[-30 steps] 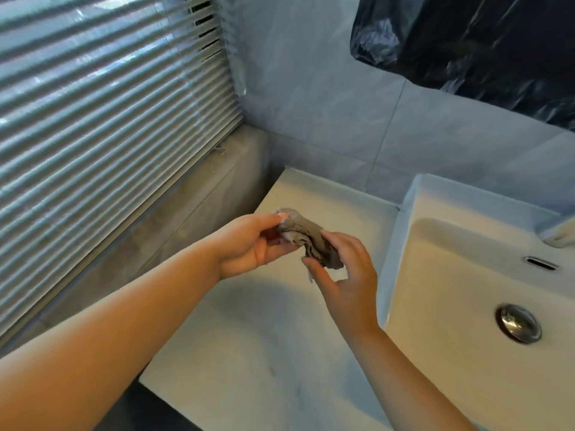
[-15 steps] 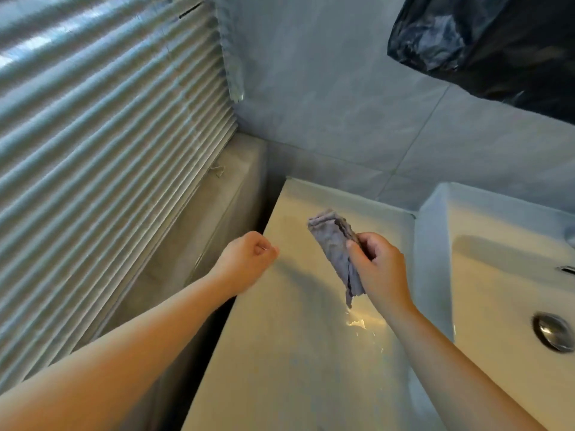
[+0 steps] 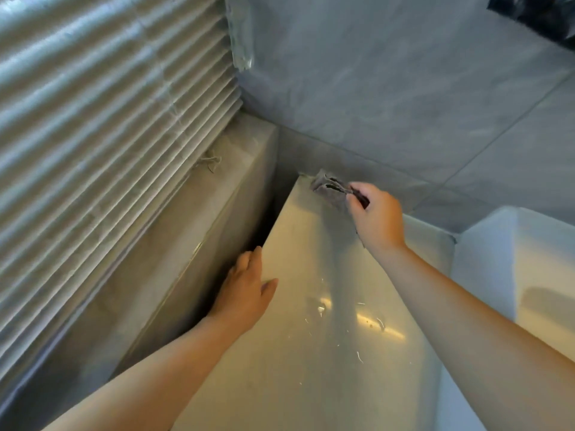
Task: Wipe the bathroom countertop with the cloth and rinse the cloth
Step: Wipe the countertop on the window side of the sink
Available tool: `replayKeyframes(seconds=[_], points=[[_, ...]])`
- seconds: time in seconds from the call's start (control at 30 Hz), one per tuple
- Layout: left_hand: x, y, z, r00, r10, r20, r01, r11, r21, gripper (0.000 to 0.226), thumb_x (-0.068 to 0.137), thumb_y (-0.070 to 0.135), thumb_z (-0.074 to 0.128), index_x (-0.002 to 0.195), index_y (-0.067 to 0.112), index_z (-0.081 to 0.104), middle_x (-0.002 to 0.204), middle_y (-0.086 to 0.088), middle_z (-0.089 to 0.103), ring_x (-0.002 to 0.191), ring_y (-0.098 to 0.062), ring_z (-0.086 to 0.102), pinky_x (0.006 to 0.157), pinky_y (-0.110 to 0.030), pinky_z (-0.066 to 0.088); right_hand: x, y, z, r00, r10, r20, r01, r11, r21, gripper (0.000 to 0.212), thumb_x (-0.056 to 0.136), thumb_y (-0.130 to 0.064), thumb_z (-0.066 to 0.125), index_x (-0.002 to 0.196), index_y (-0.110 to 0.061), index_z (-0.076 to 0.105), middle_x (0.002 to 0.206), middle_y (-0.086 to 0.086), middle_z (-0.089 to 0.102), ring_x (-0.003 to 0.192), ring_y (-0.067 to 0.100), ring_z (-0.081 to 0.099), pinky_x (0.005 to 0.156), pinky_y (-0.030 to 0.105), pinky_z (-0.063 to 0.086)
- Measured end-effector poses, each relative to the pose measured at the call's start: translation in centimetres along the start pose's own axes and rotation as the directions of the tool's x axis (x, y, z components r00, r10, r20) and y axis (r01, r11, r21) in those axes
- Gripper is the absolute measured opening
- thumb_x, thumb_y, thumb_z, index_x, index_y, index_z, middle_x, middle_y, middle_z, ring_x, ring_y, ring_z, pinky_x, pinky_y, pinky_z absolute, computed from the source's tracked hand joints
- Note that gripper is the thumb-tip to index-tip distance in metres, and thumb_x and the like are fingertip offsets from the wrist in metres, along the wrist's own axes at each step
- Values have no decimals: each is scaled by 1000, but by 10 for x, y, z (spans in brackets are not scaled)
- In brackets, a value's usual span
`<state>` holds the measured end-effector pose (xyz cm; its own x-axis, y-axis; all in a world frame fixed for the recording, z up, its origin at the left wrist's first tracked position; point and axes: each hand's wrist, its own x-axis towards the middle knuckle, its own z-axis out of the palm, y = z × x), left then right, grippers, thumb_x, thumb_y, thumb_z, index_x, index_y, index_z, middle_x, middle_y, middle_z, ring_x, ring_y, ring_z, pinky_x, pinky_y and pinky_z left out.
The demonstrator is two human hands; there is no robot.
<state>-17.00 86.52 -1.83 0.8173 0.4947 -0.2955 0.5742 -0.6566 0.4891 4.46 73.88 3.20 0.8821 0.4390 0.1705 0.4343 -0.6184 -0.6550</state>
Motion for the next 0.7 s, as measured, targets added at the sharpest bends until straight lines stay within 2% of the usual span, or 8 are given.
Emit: replayKeyframes(seconds=[0.17, 0.3, 0.5, 0.7], points=[[18, -13, 15, 1000, -22, -4, 22, 997, -72, 75, 92, 52, 43, 150, 16, 11, 147, -7, 31, 127, -25, 42, 104, -34, 36, 34, 6, 38, 998, -62, 12, 63, 995, -82, 25, 92, -23, 55, 113, -18, 67, 107, 7, 72, 98, 30, 65, 78, 37, 52], [18, -17, 22, 999, -27, -21, 25, 994, -102, 73, 92, 53, 42, 150, 20, 12, 144, -7, 37, 122, -25, 47, 99, -33, 40, 40, 16, 63, 998, -68, -13, 65, 985, -160, 25, 92, -25, 54, 113, -19, 67, 106, 8, 70, 97, 31, 63, 73, 35, 49], [19, -19, 26, 998, -12, -68, 3, 992, -127, 73, 91, 53, 44, 149, 19, 17, 141, -7, 40, 121, -25, 50, 98, -34, 42, 36, 23, 82, 993, -112, -23, 107, 981, -163, 27, 91, -27, 57, 112, -14, 68, 101, 8, 67, 94, 30, 60, 73, 34, 46], [19, -19, 26, 998, -1, -66, -5, 996, -92, 81, 84, 65, 32, 149, 19, 19, 140, -7, 42, 119, -26, 51, 96, -35, 43, 26, 21, 88, 984, -181, 1, 180, 976, -120, 22, 88, -22, 59, 103, -13, 73, 94, 5, 68, 87, 28, 60, 72, 31, 44]])
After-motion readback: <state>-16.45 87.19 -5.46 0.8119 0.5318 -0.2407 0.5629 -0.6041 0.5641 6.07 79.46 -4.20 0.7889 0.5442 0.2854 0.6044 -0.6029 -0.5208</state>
